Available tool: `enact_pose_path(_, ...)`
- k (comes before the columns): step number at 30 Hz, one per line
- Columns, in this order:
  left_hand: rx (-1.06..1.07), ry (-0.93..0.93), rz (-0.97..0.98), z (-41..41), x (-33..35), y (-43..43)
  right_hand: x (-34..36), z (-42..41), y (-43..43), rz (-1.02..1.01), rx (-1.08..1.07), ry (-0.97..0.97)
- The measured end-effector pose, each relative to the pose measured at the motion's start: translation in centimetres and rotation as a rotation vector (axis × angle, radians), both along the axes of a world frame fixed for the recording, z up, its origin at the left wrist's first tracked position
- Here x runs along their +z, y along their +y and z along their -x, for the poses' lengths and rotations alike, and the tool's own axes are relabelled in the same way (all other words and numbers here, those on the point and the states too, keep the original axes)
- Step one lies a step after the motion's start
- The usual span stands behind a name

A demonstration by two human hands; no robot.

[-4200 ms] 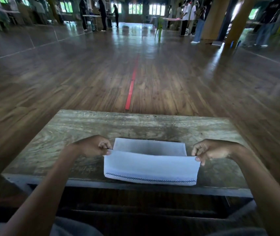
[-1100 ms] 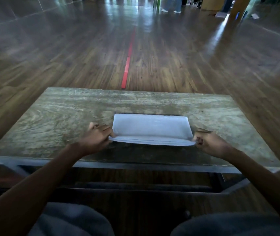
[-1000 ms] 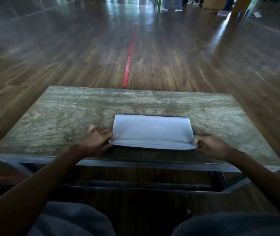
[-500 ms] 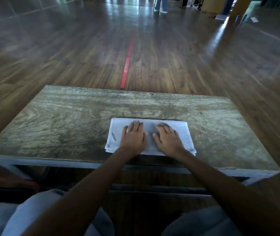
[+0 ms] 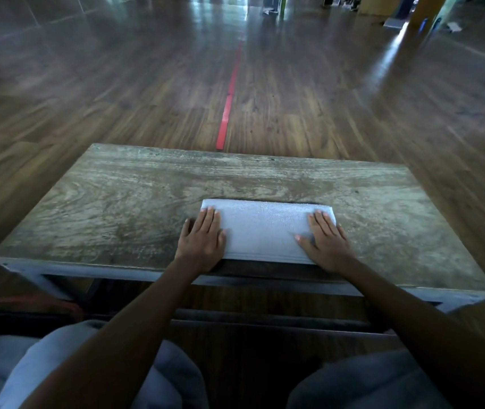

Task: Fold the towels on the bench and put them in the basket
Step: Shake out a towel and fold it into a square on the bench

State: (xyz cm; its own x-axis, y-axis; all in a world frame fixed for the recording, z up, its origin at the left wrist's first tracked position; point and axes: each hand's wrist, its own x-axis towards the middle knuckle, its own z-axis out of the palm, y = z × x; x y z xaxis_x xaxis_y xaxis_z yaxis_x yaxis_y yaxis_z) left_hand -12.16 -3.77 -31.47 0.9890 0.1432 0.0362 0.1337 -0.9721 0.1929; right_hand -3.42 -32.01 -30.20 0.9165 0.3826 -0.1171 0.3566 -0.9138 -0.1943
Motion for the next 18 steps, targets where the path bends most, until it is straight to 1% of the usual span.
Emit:
enact_pose_path(3, 0.043, -0.038, 0.062, 1.6, 0.1, 1.0, 0.8, -0.2, -0.9, 0.013, 0.034, 0.047)
enact_pose_path(5, 0.075, -0.046, 0.115, 3.0, 0.2, 1.7, 1.7, -0.3, -0.5, 0.029, 0.052, 0.011)
enact_pose_path(7, 0.134, -0.081, 0.173, 4.3, 0.4, 1.9, 2.8, -0.5, 1.2, -0.008, 0.058, -0.041)
enact_pose_path(9, 0.201, -0.153, 0.263, 5.4, 0.8, 1.9, 4.1, -0.5, 4.2, -0.067, 0.091, -0.014)
enact_pose_path(12, 0.25, -0.211, 0.412, 5.7, 0.9, 2.2, 5.1, -0.1, 9.5, -0.15, 0.215, 0.069)
enact_pose_path(14, 0.276, -0.242, 0.494, 5.2, 1.2, 2.5, 5.3, -0.4, 12.8, -0.188, 0.292, 0.061)
enact_pose_path(16, 0.316, -0.26, 0.553, 4.5, 1.4, 2.7, 5.3, -1.4, 16.0, -0.225, 0.315, 0.041)
enact_pose_path(18, 0.375, -0.229, 0.595, 3.9, 1.7, 2.6, 5.6, -2.7, 18.6, -0.185, 0.323, 0.043)
